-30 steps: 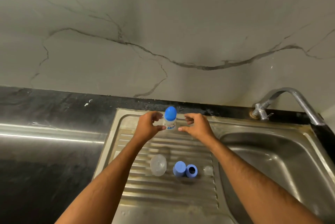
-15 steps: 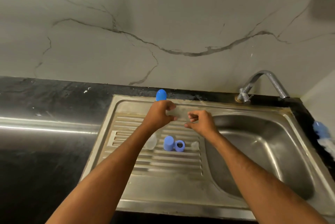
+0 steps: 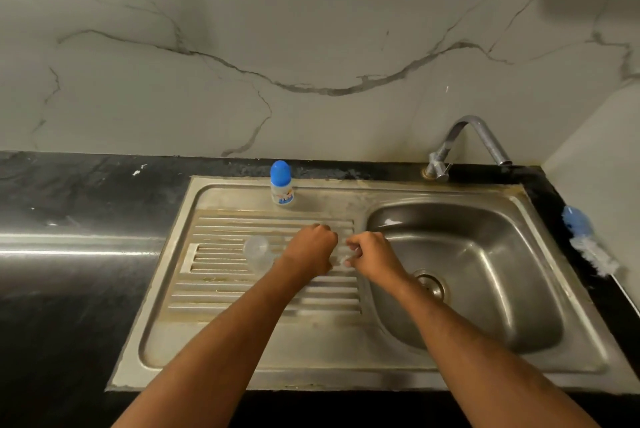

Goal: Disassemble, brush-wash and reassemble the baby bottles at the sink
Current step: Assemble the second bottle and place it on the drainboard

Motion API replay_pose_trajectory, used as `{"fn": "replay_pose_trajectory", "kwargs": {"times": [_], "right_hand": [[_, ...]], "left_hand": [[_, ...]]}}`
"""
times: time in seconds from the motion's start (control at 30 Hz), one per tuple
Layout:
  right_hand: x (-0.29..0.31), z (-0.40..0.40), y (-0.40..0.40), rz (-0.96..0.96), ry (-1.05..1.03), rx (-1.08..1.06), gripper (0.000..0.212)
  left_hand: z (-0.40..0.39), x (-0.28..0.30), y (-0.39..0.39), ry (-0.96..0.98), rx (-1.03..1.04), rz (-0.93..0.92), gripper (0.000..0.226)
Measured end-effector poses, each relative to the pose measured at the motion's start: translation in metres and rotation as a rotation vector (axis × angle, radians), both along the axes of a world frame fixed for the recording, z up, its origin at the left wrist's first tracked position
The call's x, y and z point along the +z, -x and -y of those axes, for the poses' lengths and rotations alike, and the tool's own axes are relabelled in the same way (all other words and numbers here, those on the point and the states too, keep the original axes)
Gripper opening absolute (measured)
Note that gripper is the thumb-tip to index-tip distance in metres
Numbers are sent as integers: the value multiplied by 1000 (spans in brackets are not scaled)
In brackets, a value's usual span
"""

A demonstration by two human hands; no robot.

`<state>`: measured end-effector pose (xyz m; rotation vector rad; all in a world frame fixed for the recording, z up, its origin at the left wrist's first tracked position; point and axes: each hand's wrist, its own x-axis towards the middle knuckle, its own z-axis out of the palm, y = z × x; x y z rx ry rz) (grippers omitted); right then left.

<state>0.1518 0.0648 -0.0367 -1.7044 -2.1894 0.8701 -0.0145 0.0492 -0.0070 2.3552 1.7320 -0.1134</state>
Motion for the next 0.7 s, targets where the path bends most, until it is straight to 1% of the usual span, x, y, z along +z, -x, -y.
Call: {"fn": "replay_pose_trajectory", "kwargs": {"times": [0.07,0.17,0.27,0.4,0.47,0.57,0.67,0.7], "right_hand": [[-4,1,-1,10,0,3,52],[-8,2,0,21,-7,13,48],[-15,4,2,30,-27,22,42],[-18,7,3,30,-79,35,18],[-17,9,2,26,-92,41,10],[-19,9,-2,22,-104,33,10],[-16,4,-15,-12,-118,-37,5],[-10,0,-22,-31,-103,-63,3]], "left_hand": [[3,-4,-6,4,-13,-60,25],[5,-10,-10,9,-34,-117,24],[6,-17,-12,24,-48,-136,23],[6,-22,-17,47,-37,-129,20],[6,-25,-18,54,-28,-105,19],[5,-25,-20,49,-13,-41,16],[-2,-21,-23,39,42,97,9],[-7,-18,-24,44,73,158,10]]}}
